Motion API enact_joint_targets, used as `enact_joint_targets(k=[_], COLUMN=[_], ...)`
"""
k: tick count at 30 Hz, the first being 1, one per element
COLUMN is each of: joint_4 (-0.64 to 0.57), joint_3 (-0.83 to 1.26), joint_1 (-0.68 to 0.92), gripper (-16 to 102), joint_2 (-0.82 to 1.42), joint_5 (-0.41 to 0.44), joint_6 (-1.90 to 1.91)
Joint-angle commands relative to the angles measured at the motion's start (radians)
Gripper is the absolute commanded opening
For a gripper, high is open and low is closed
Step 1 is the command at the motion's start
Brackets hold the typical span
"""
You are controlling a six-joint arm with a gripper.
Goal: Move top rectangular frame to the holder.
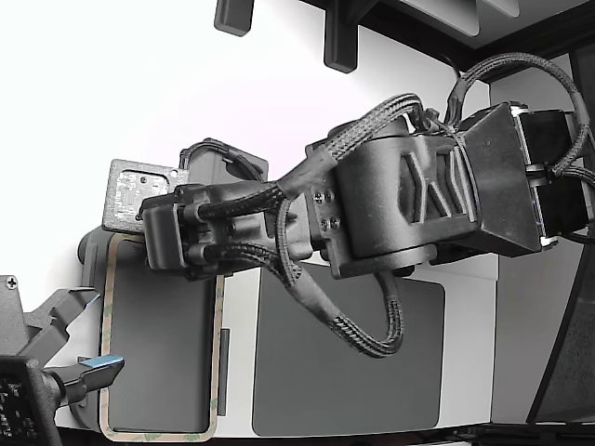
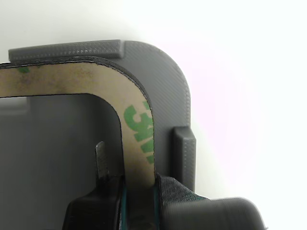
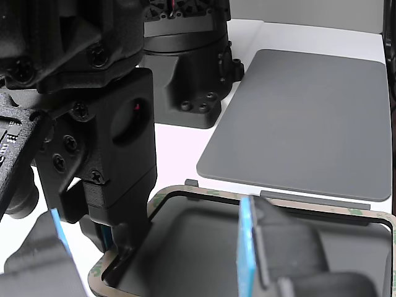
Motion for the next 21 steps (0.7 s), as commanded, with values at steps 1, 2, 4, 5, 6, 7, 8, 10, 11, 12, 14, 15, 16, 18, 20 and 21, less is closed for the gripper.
enact_joint_targets(k=[1,2,4,5,6,7,8,10,11,12,14,15,16,18,20,21], joint_4=[0.003,0.005,0.005,0.005,0.005,0.005,0.005,0.005,0.005,0.005,0.005,0.005,0.005,0.003,-0.002,-0.003], joint_3=[-0.025,-0.025,-0.023,-0.023,-0.023,-0.021,-0.021,-0.014,-0.011,-0.009,-0.009,-0.008,-0.006,-0.003,0.003,0.005], joint_1=[-0.015,-0.015,-0.015,-0.015,-0.015,-0.015,-0.015,-0.015,-0.015,-0.015,-0.015,-0.015,-0.015,-0.015,-0.015,-0.015], gripper=[-10,-10,-10,-10,-10,-10,-10,-10,-10,-10,-10,-10,-10,-10,-10,-10], joint_2=[0.02,0.018,0.018,0.018,0.017,0.015,0.012,0.012,0.012,0.012,0.014,0.014,0.014,0.014,0.014,0.014], joint_5=[0.006,0.008,0.009,0.012,0.014,0.017,0.018,0.023,0.023,0.025,0.025,0.025,0.025,0.028,0.031,0.032], joint_6=[-0.006,-0.006,-0.005,-0.005,-0.005,-0.005,-0.005,-0.006,-0.006,-0.006,-0.006,-0.008,-0.009,-0.011,-0.011,-0.011])
